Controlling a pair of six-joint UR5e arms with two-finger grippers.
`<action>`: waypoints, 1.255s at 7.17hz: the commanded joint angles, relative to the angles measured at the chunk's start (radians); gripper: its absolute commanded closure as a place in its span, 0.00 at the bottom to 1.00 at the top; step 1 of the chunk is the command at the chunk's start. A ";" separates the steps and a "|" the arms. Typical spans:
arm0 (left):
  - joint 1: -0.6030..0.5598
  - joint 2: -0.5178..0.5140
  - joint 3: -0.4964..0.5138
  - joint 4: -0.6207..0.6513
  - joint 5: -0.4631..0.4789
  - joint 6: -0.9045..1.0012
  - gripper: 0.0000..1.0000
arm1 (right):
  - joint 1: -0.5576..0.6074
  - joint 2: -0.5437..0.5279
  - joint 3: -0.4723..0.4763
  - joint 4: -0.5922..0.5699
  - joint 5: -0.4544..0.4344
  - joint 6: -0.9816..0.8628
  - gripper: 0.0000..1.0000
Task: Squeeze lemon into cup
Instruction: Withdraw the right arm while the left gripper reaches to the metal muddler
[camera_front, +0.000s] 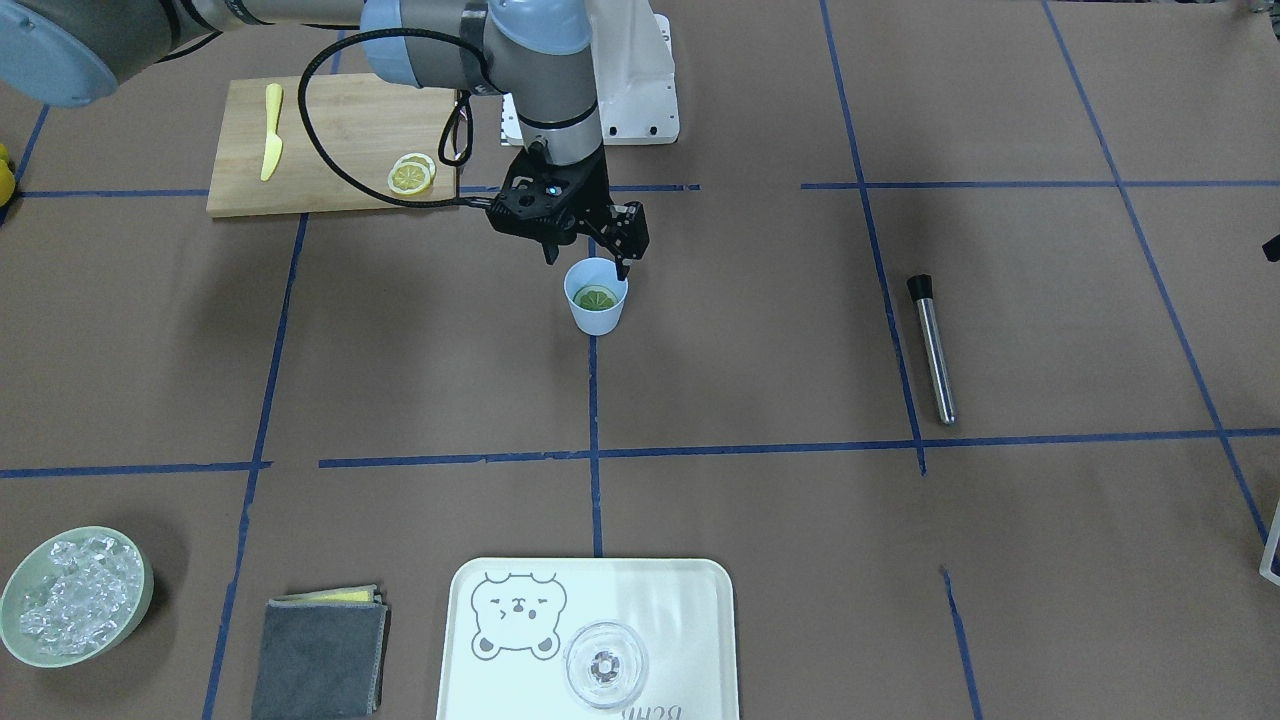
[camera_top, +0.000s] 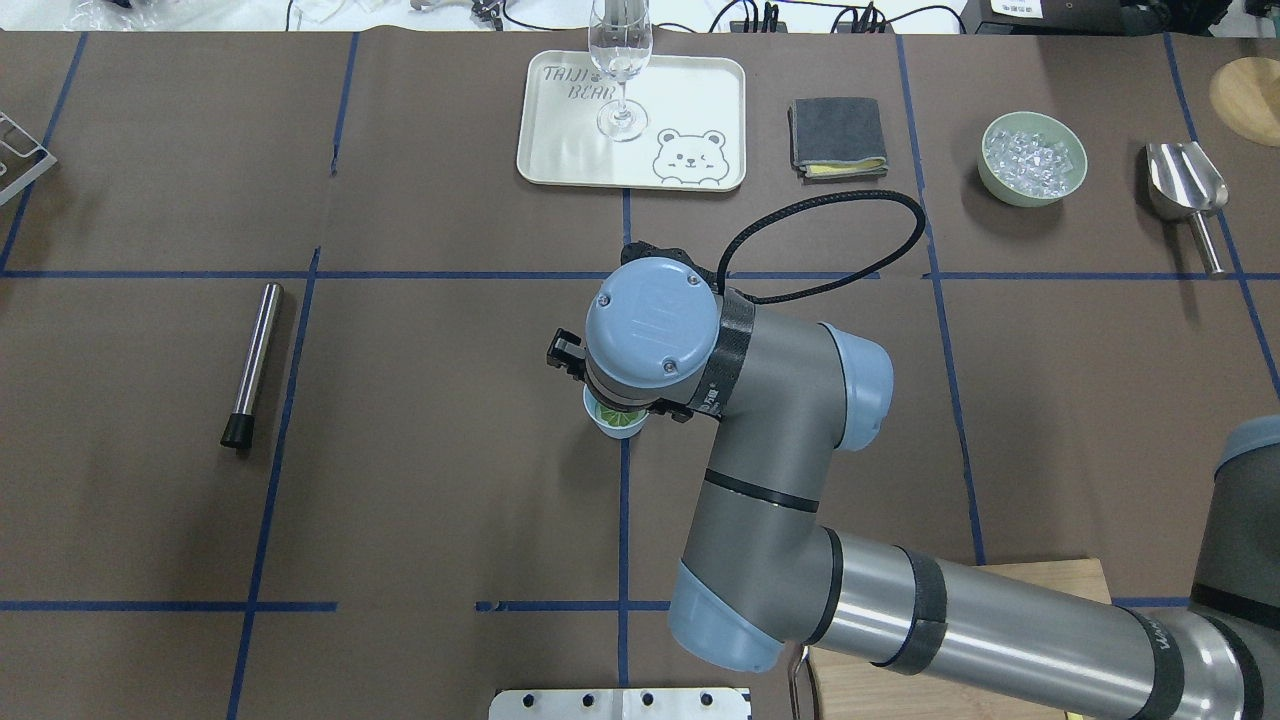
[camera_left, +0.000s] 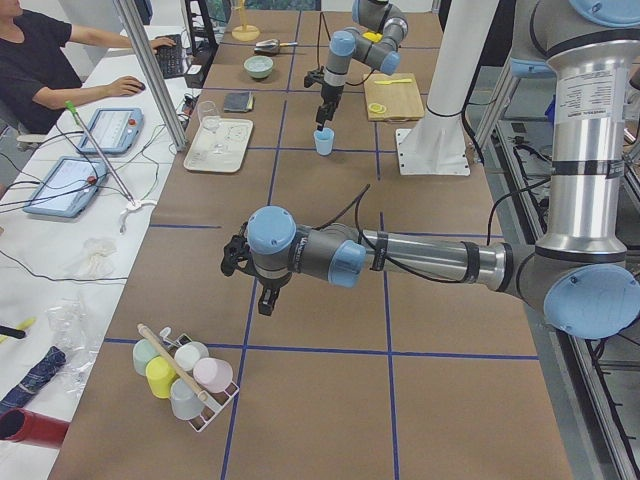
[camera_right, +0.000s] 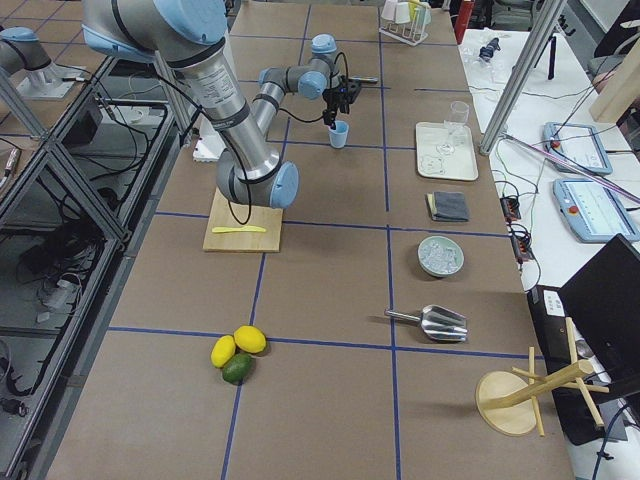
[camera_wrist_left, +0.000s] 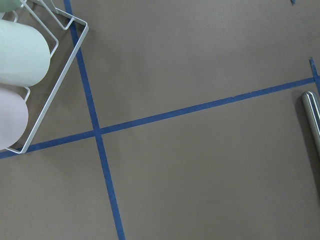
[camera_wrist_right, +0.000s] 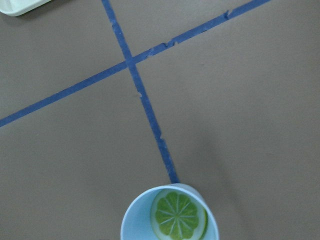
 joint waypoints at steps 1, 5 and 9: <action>0.102 -0.047 0.005 -0.107 0.048 -0.258 0.00 | 0.073 -0.161 0.177 -0.003 0.053 -0.132 0.00; 0.383 -0.243 0.031 -0.109 0.183 -0.419 0.00 | 0.218 -0.380 0.255 0.007 0.110 -0.433 0.00; 0.573 -0.385 0.219 -0.106 0.224 -0.688 0.11 | 0.288 -0.574 0.253 0.210 0.166 -0.568 0.00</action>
